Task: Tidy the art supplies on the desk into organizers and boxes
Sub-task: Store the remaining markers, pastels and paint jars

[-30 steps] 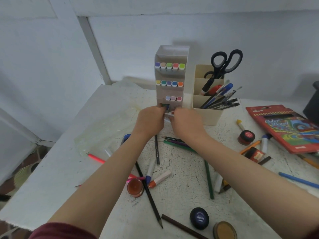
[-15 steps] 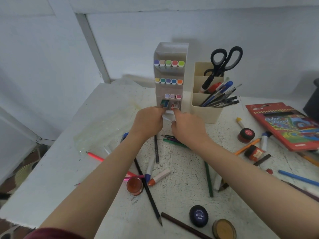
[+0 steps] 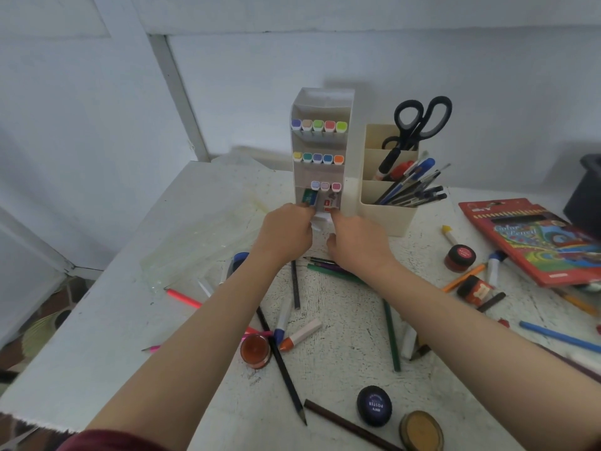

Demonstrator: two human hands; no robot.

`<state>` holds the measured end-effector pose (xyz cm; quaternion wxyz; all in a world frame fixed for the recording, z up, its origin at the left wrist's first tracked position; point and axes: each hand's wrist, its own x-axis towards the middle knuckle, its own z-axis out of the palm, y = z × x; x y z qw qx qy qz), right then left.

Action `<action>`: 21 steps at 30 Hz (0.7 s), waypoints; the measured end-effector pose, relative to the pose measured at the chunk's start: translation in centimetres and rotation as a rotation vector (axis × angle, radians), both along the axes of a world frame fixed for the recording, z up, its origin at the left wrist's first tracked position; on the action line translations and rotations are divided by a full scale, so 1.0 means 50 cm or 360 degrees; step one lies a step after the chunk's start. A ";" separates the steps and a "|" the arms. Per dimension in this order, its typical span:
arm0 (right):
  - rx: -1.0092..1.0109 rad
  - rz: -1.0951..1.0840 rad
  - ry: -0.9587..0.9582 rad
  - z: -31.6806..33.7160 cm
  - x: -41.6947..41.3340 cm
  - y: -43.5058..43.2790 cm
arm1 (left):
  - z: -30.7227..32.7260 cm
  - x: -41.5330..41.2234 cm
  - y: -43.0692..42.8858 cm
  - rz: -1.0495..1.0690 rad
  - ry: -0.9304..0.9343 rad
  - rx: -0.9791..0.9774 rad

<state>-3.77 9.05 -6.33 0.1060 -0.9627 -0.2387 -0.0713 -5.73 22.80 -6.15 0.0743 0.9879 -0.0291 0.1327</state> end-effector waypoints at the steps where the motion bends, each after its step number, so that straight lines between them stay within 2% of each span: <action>1: -0.0007 -0.0007 -0.0011 0.000 -0.001 -0.002 | 0.001 -0.003 0.000 -0.0008 -0.0006 -0.0041; 11: -0.0102 -0.0048 -0.0038 0.006 -0.009 -0.013 | 0.032 -0.045 0.015 0.0084 -0.0055 -0.0327; 21: 0.0084 0.0016 0.0150 0.026 -0.073 -0.066 | 0.050 -0.136 0.075 0.0352 -0.0015 -0.0645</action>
